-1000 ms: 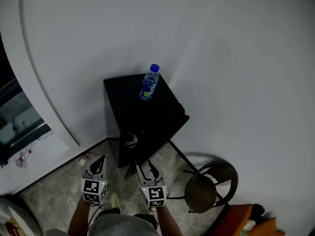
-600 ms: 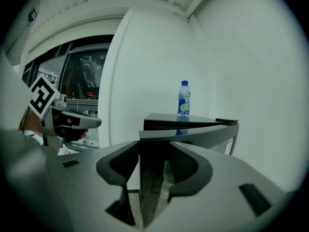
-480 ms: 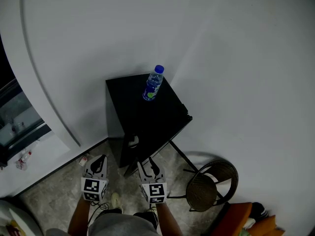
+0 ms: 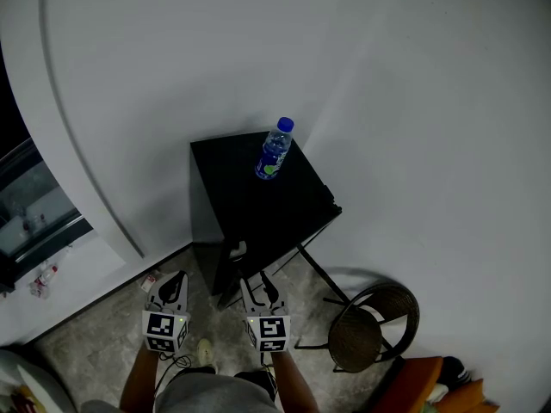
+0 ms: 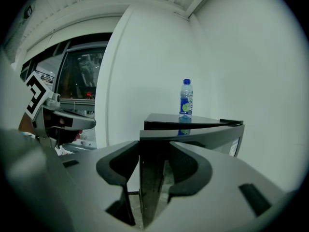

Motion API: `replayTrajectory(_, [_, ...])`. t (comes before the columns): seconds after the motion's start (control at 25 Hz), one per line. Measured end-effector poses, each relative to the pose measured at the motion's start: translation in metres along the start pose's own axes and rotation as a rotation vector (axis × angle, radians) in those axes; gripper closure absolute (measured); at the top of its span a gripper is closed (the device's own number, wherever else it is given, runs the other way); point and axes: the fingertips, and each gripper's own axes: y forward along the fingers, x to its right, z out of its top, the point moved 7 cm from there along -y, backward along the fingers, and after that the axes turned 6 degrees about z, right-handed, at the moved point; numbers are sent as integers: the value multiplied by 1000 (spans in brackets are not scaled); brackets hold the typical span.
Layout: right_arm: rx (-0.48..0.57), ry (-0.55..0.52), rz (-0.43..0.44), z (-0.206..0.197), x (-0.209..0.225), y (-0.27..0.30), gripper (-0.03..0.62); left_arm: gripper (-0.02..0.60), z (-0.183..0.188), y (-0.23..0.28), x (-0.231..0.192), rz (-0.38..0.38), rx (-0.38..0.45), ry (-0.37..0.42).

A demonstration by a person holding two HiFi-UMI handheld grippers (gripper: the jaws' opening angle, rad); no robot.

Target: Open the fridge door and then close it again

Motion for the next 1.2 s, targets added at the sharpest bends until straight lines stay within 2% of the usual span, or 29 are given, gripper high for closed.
replayTrajectory(1.2, [-5,12,-29,15,-3,52,390,569,6,19,-32,27,8,-20])
